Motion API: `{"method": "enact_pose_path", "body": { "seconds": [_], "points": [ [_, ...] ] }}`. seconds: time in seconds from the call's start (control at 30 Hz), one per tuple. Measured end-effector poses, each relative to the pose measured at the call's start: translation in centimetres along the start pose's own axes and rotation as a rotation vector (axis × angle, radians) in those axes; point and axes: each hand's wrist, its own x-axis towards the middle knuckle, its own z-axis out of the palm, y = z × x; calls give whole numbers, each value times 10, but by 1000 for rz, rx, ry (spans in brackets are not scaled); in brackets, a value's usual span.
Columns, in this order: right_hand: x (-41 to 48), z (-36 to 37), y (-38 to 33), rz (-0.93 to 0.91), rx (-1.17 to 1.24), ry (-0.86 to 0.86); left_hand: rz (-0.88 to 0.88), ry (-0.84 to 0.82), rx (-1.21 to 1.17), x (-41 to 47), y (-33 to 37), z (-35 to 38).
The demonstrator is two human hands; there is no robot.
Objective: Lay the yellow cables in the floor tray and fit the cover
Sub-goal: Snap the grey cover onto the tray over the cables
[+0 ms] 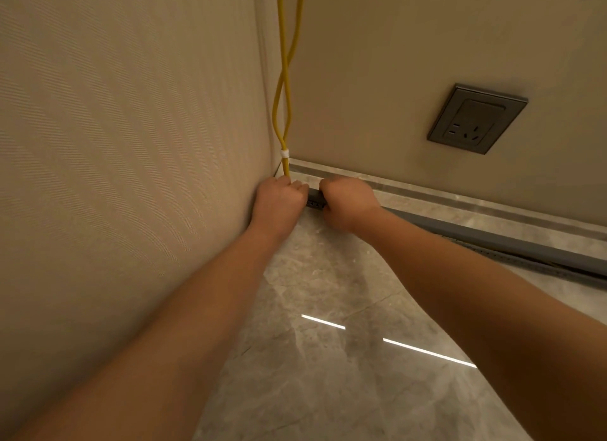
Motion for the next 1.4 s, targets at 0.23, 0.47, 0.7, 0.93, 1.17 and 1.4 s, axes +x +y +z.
{"method": "enact_pose_path", "body": {
  "seconds": [0.23, 0.47, 0.7, 0.93, 1.17, 1.4],
  "points": [
    [1, 6, 2, -17, 44, 58, -2, 11, -140, 3, 0, 5],
    [3, 2, 5, 12, 89, 12, -11, 24, -81, 1, 2, 4],
    [6, 2, 7, 67, 196, 3, 7, -16, -178, -4, 2, 8],
    [16, -15, 24, 112, 521, -288, 76, -142, -122, 7, -2, 3],
    [10, -20, 12, 91, 303, -259, 108, -157, -147, 11, -4, 2],
    [2, -11, 3, 62, 108, -55, 91, -237, -168, 20, -2, 6]
  ]
}}
